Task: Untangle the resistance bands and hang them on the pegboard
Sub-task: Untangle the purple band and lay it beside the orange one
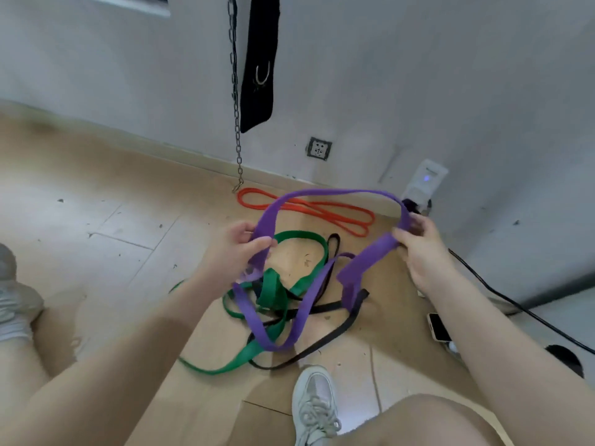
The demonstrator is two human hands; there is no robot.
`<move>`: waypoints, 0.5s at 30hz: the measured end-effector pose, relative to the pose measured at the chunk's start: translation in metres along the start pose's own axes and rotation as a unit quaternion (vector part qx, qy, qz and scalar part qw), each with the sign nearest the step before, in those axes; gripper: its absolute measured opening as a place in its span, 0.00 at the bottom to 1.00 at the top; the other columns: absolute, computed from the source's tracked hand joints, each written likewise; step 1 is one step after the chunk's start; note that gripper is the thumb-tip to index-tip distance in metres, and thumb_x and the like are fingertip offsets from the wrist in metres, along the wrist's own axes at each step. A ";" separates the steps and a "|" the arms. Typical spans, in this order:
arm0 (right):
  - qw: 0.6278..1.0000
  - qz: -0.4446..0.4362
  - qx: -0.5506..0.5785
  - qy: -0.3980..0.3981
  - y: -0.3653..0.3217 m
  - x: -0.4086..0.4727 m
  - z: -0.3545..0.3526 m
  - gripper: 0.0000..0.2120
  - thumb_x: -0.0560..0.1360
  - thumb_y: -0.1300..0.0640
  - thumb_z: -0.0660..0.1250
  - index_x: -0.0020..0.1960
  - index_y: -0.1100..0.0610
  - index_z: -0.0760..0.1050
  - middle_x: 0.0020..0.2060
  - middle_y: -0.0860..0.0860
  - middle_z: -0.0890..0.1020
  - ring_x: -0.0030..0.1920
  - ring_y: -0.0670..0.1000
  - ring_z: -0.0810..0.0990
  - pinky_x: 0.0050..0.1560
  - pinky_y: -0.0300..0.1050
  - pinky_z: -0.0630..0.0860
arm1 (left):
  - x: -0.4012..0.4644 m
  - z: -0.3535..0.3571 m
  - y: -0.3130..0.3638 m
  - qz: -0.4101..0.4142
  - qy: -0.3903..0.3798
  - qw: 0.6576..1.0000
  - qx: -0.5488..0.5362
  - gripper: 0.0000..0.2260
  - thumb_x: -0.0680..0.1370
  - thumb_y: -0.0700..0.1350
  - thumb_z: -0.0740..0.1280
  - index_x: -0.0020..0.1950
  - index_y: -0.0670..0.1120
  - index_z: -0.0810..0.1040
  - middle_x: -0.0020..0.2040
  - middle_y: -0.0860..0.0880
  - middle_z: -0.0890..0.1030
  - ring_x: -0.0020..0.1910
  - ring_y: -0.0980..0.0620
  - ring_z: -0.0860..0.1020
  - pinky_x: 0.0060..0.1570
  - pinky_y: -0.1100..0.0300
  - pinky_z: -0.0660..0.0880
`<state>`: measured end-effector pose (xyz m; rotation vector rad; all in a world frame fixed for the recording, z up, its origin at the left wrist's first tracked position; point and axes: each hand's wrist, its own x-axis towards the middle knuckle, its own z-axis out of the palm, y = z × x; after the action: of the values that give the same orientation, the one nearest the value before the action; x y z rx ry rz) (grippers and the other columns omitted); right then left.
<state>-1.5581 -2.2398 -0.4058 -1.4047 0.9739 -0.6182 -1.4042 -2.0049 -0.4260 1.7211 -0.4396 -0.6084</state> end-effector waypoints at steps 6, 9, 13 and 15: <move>0.932 -0.156 -0.239 -0.223 -0.012 -0.070 0.038 0.22 0.76 0.60 0.65 0.69 0.53 0.66 0.65 0.49 0.71 0.64 0.48 0.73 0.64 0.45 0.70 | -0.024 0.006 0.098 0.004 0.008 0.997 -0.081 0.05 0.75 0.40 0.68 0.39 0.44 0.79 0.36 0.47 0.82 0.33 0.54 0.79 0.39 0.61 0.78; 0.910 -0.132 -0.185 -0.347 -0.016 -0.098 0.062 0.22 0.77 0.56 0.65 0.69 0.50 0.65 0.63 0.45 0.73 0.63 0.45 0.72 0.66 0.44 0.69 | -0.030 0.011 0.130 -0.019 -0.023 0.983 -0.183 0.06 0.77 0.37 0.64 0.41 0.41 0.78 0.40 0.43 0.81 0.37 0.51 0.79 0.39 0.62 0.79; 0.914 -0.124 -0.201 -0.331 -0.007 -0.108 0.078 0.26 0.76 0.56 0.66 0.72 0.51 0.61 0.61 0.44 0.74 0.62 0.44 0.72 0.65 0.44 0.70 | -0.032 0.004 0.153 -0.029 -0.031 0.946 -0.322 0.06 0.78 0.33 0.60 0.46 0.35 0.76 0.36 0.43 0.83 0.32 0.53 0.82 0.35 0.64 0.80; 0.914 -0.117 -0.213 -0.325 -0.001 -0.110 0.080 0.27 0.76 0.55 0.66 0.72 0.49 0.61 0.62 0.45 0.74 0.60 0.45 0.73 0.58 0.39 0.72 | -0.034 0.000 0.155 -0.046 -0.038 0.930 -0.364 0.08 0.79 0.34 0.58 0.45 0.36 0.75 0.33 0.45 0.83 0.31 0.55 0.82 0.34 0.66 0.79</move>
<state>-1.5449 -2.1054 -0.3920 -1.9625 0.4105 -0.0683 -1.4267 -2.0209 -0.2696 1.0114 -0.1479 -0.7889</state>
